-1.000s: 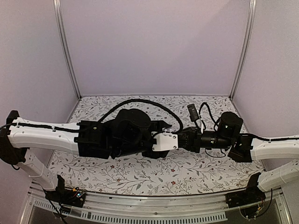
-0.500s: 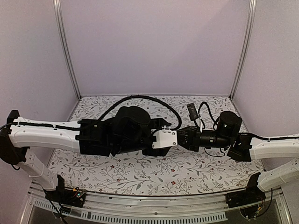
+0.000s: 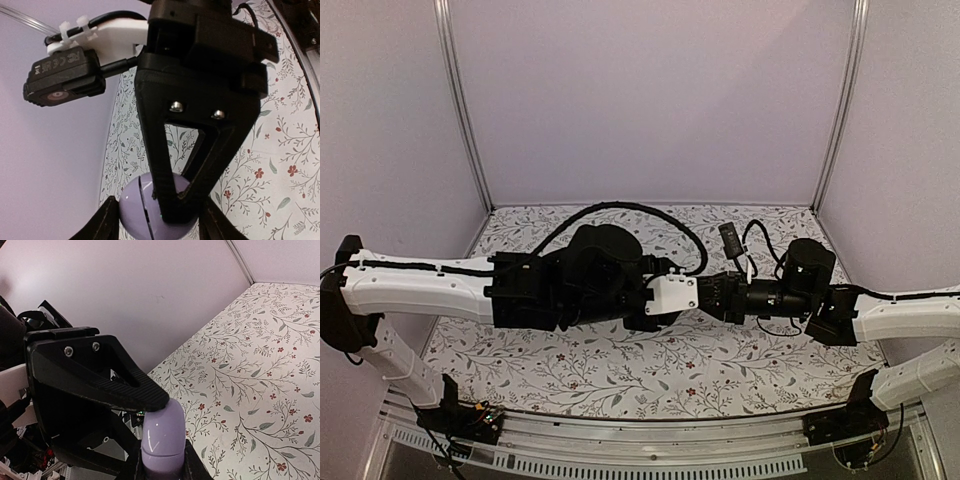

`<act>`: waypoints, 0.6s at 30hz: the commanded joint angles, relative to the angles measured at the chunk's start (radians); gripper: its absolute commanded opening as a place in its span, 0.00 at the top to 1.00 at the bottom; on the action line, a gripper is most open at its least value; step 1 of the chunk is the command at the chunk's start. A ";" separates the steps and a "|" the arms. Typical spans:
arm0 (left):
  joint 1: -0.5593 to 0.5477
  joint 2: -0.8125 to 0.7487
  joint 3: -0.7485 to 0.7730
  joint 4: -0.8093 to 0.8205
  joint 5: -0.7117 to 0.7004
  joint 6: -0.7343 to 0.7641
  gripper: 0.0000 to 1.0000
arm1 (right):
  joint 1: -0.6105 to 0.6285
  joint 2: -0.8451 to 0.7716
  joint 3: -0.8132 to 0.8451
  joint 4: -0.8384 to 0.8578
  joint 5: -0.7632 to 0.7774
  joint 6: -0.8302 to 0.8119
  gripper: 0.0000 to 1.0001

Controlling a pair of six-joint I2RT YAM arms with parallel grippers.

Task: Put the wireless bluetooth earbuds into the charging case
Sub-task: Close the charging case with the earbuds at the corner of the board.

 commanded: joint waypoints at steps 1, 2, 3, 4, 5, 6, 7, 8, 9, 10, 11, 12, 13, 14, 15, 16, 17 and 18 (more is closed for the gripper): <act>0.000 0.041 -0.002 -0.079 0.086 -0.010 0.68 | -0.004 -0.014 0.056 0.152 0.012 -0.014 1.00; 0.000 0.039 -0.003 -0.079 0.090 -0.008 0.70 | -0.004 -0.013 0.058 0.152 0.011 -0.015 1.00; 0.000 0.037 -0.003 -0.080 0.096 -0.005 0.71 | -0.004 -0.013 0.057 0.153 0.012 -0.015 1.00; -0.001 0.034 -0.004 -0.081 0.101 -0.002 0.73 | -0.003 -0.013 0.056 0.153 0.012 -0.015 1.00; 0.000 0.032 -0.005 -0.079 0.105 -0.002 0.74 | -0.004 -0.014 0.056 0.152 0.014 -0.015 1.00; -0.002 0.030 -0.005 -0.079 0.108 -0.001 0.75 | -0.004 -0.014 0.055 0.153 0.014 -0.015 1.00; -0.002 0.028 -0.005 -0.078 0.108 -0.001 0.77 | -0.003 -0.014 0.055 0.153 0.014 -0.014 1.00; -0.002 0.028 -0.005 -0.076 0.107 -0.001 0.77 | -0.004 -0.014 0.055 0.154 0.014 -0.013 1.00; -0.002 0.028 -0.005 -0.074 0.102 -0.005 0.77 | -0.004 -0.014 0.055 0.156 0.015 -0.013 1.00; -0.001 0.030 -0.005 -0.072 0.093 -0.010 0.73 | -0.004 -0.014 0.055 0.155 0.017 -0.013 1.00; 0.000 0.033 -0.004 -0.068 0.081 -0.022 0.65 | -0.004 -0.013 0.054 0.157 0.018 -0.014 1.00; 0.004 0.034 -0.003 -0.063 0.075 -0.038 0.56 | -0.003 -0.013 0.051 0.157 0.026 -0.014 1.00; 0.010 0.030 -0.005 -0.060 0.083 -0.050 0.50 | -0.004 -0.013 0.048 0.158 0.036 -0.015 1.00; 0.016 0.021 -0.018 -0.048 0.094 -0.064 0.44 | -0.005 -0.016 0.044 0.156 0.049 -0.018 1.00; 0.023 0.007 -0.028 -0.031 0.102 -0.078 0.38 | -0.007 -0.018 0.039 0.153 0.057 -0.023 1.00; 0.031 -0.010 -0.050 -0.015 0.110 -0.086 0.33 | -0.015 -0.020 0.034 0.150 0.064 -0.023 1.00; 0.038 -0.029 -0.070 0.007 0.119 -0.094 0.23 | -0.027 -0.021 0.029 0.148 0.061 -0.022 1.00; 0.045 -0.059 -0.089 0.032 0.123 -0.104 0.08 | -0.042 -0.022 0.024 0.138 0.058 -0.019 1.00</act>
